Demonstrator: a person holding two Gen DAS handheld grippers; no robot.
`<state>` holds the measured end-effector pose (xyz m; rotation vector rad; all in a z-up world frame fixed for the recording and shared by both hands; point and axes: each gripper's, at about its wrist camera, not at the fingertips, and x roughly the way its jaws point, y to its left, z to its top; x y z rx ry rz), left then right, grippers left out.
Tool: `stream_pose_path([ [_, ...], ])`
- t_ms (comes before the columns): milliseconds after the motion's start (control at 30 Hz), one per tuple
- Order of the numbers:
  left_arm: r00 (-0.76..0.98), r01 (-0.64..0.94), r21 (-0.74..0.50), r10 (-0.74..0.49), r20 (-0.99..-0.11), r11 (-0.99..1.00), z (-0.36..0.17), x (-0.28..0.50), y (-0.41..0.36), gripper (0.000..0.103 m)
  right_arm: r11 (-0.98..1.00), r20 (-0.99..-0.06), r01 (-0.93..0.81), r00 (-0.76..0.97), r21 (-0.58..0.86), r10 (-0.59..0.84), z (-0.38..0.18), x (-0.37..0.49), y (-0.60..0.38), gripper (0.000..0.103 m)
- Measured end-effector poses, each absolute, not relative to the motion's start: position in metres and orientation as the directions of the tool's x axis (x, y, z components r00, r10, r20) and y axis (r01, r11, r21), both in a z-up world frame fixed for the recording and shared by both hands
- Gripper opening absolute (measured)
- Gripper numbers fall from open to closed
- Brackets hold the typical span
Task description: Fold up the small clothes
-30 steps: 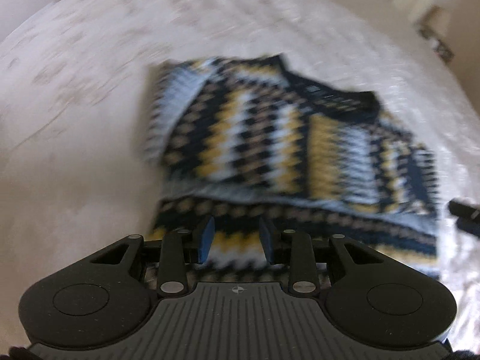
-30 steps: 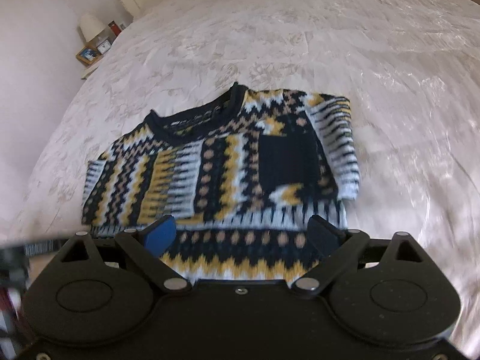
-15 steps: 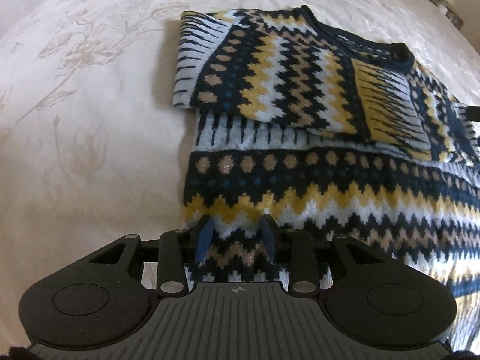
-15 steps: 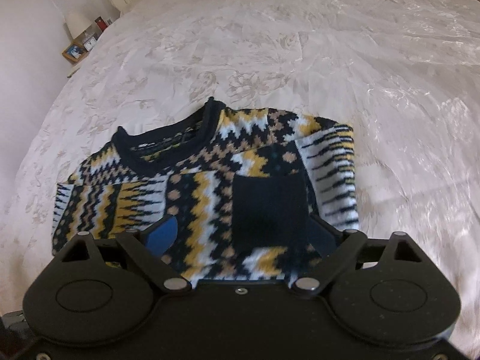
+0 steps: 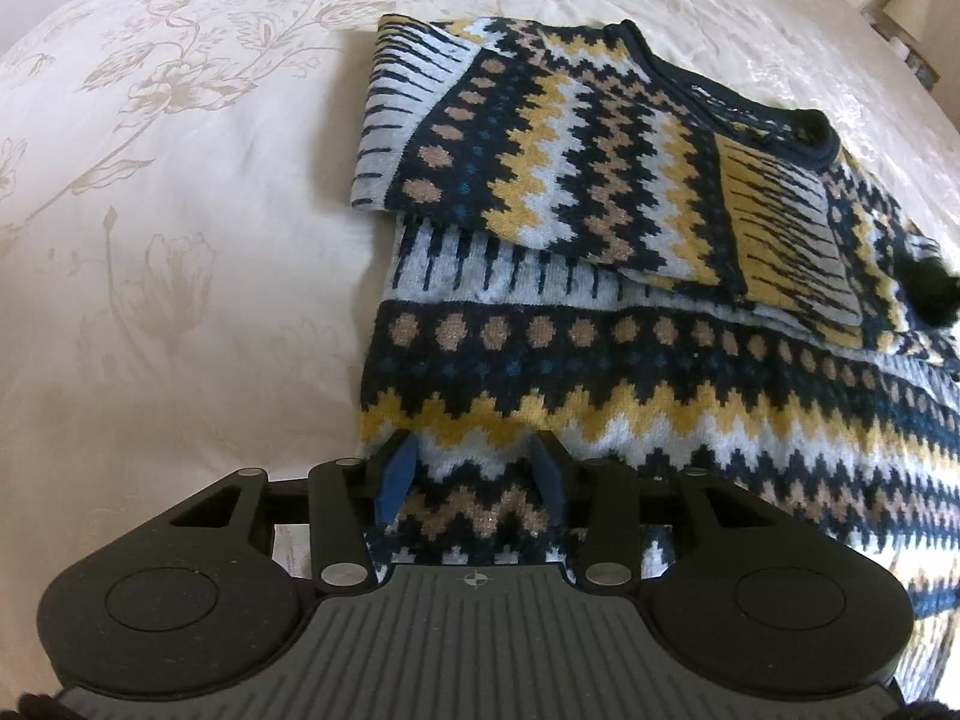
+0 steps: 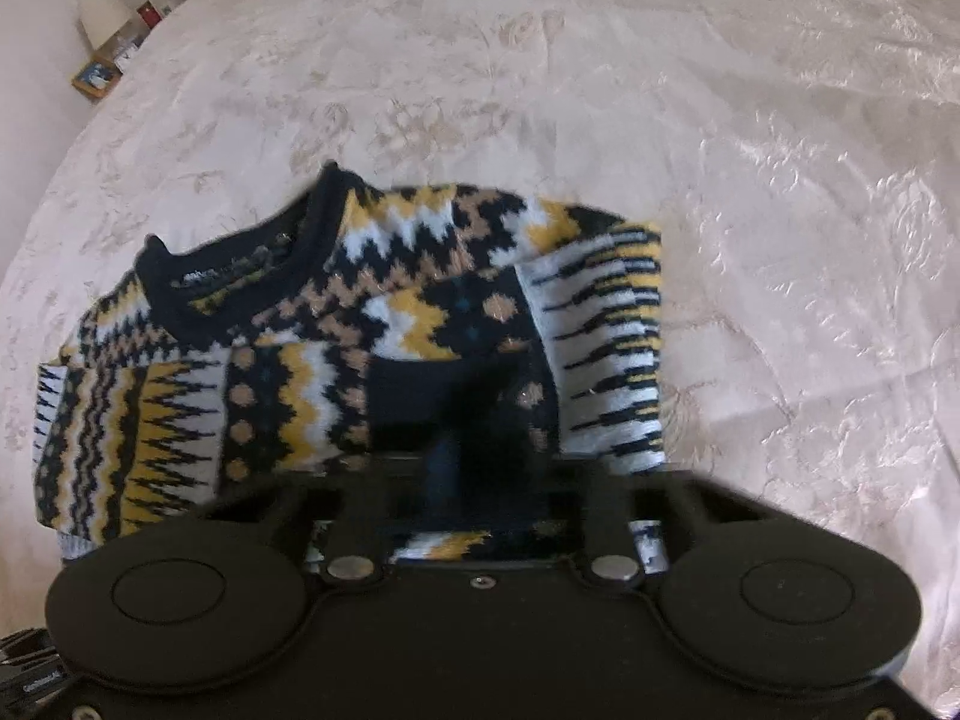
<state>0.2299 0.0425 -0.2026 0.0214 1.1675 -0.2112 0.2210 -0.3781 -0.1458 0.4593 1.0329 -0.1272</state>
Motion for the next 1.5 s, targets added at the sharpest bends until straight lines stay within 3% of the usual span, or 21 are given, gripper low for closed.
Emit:
stream_pose_path([
  [167, 0.371, 0.175, -0.097, -0.157, -0.915, 0.980, -0.203, 0.232, 0.044, 0.043, 0.903, -0.718, 0.153, 0.665, 0.401, 0.207, -0.083, 0.203, -0.362, 0.014],
  [267, 0.371, 0.172, -0.099, -0.158, -0.915, 0.980, -0.203, 0.232, 0.045, 0.043, 0.903, -0.679, 0.188, 0.720, 0.386, 0.141, -0.061, 0.193, -0.371, 0.014],
  [367, 0.376, 0.164, -0.109, -0.164, -0.912, 0.981, -0.196, 0.231, 0.047, 0.042, 0.900, -0.749, 0.290, 0.660, 0.324, 0.057, -0.085, 0.196, -0.388, 0.014],
  [500, 0.416, 0.151, -0.139, -0.191, -0.889, 0.979, -0.171, 0.228, 0.050, 0.042, 0.901, -0.813, 0.318, 0.578, 0.296, 0.063, -0.120, 0.204, -0.392, 0.015],
  [800, 0.491, 0.171, -0.146, -0.212, -0.845, 0.974, -0.142, 0.285, 0.032, 0.042, 0.914, -0.840, 0.296, 0.537, 0.276, 0.080, -0.138, 0.205, -0.379, 0.021],
  [1033, 0.489, 0.079, -0.018, -0.054, -0.871, 0.997, -0.171, 0.335, 0.032, 0.043, 0.916, -0.858, 0.315, 0.511, 0.250, 0.058, -0.148, 0.205, -0.387, 0.022],
  [1133, 0.428, 0.034, -0.023, -0.035, -0.903, 0.999, -0.193, 0.346, 0.048, 0.050, 0.912, -0.879, 0.344, 0.475, 0.223, 0.036, -0.158, 0.207, -0.393, 0.031],
  [1200, 0.432, 0.031, -0.025, -0.036, -0.901, 0.999, -0.195, 0.345, 0.053, 0.060, 0.910, -0.886, 0.353, 0.463, 0.215, 0.029, -0.163, 0.209, -0.396, 0.029],
  [1267, 0.437, 0.047, -0.011, -0.030, -0.899, 0.999, -0.194, 0.345, 0.052, 0.061, 0.914, -0.888, 0.352, 0.459, 0.201, 0.019, -0.165, 0.210, -0.395, 0.030],
  [1367, 0.439, 0.051, -0.036, -0.055, -0.897, 0.998, -0.190, 0.343, 0.056, 0.065, 0.917, -0.890, 0.356, 0.456, 0.179, -0.004, -0.166, 0.211, -0.393, 0.036],
  [1433, 0.429, 0.044, -0.069, -0.081, -0.900, 0.997, -0.185, 0.337, 0.062, 0.071, 0.915, -0.888, 0.366, 0.459, 0.169, -0.019, -0.165, 0.210, -0.392, 0.048],
  [1500, 0.438, 0.038, -0.092, -0.099, -0.893, 0.995, -0.179, 0.328, 0.065, 0.075, 0.913, -0.890, 0.377, 0.454, 0.155, -0.037, -0.162, 0.207, -0.391, 0.080],
])
